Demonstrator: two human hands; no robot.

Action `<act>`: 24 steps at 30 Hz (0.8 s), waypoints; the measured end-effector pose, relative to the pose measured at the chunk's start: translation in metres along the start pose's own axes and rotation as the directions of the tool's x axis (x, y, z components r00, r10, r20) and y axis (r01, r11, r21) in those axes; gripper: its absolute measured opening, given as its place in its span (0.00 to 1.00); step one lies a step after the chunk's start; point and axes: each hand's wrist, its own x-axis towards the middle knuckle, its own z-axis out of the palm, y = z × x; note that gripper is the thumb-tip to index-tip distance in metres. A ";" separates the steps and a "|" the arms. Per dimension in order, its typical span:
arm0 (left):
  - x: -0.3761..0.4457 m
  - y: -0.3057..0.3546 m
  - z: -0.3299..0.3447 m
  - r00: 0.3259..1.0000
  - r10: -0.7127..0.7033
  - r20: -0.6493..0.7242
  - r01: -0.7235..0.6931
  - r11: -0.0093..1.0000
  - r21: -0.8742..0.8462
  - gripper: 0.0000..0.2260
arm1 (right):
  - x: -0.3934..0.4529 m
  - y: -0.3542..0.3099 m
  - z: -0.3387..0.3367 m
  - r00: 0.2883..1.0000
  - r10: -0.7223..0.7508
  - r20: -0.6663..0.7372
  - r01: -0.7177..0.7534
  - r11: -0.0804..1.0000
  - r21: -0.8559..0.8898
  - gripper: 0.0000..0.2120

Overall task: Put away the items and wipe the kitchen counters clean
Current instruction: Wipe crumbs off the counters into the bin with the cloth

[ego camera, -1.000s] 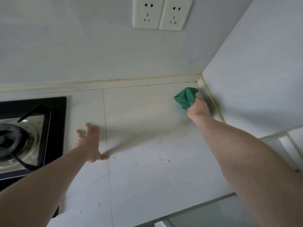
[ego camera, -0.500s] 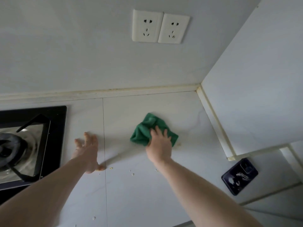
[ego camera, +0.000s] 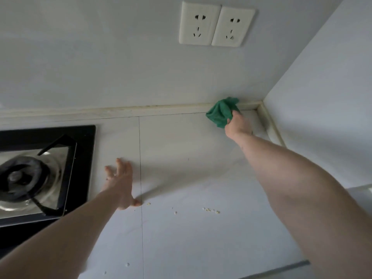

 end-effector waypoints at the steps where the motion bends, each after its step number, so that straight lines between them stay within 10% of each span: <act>1: 0.001 0.001 -0.001 1.000 0.002 -0.001 -0.002 1.000 -0.004 0.63 | 0.007 0.002 0.007 0.997 0.013 0.076 -0.010 0.999 -0.044 0.18; 24: -0.001 -0.004 0.003 1.000 -0.018 -0.024 0.017 0.999 -0.050 0.64 | -0.232 -0.041 0.046 0.816 -0.513 0.268 0.536 0.844 -0.017 0.20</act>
